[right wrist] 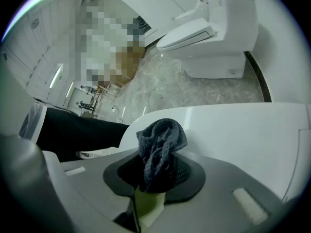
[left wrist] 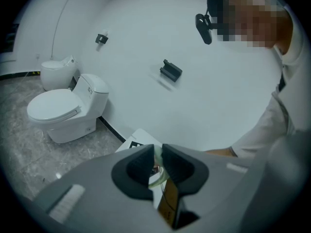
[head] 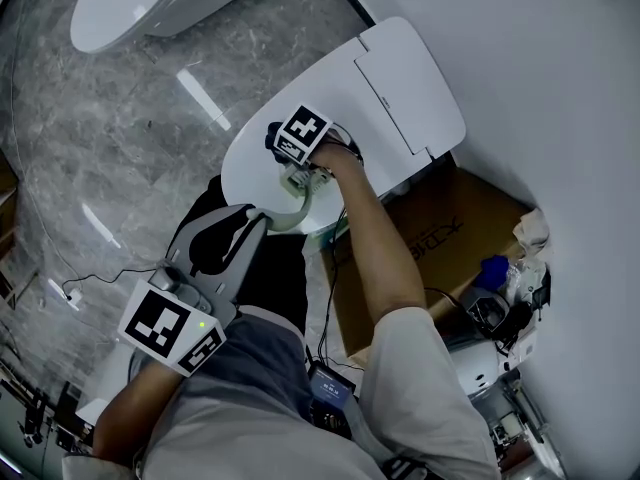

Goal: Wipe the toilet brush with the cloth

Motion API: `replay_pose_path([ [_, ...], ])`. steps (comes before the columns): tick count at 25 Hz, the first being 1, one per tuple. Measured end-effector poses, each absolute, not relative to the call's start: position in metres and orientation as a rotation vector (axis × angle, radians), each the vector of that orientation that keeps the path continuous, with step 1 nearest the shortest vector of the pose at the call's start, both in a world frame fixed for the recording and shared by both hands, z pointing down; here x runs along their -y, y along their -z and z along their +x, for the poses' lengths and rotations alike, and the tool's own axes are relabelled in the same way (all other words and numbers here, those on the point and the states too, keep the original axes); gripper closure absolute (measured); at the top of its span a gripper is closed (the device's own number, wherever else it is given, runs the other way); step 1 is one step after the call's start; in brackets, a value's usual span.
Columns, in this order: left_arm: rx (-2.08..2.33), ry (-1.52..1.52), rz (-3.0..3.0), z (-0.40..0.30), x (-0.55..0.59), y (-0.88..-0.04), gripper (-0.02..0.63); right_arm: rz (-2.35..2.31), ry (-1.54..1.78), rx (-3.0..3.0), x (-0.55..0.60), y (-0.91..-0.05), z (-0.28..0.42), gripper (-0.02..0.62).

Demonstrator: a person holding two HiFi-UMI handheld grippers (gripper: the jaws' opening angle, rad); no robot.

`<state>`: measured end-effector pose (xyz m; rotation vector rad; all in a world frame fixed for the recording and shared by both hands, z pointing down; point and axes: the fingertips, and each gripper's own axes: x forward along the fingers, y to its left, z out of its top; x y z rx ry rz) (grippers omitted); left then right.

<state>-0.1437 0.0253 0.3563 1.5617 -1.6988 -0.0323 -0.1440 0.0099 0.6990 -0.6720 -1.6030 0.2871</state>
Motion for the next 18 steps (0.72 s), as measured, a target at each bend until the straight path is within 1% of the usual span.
replay_pose_path([
  [18,1.696,0.036,1.554,-0.144,-0.026,-0.359,0.606,-0.367,-0.480,1.682,0.028,-0.718,-0.142,0.499],
])
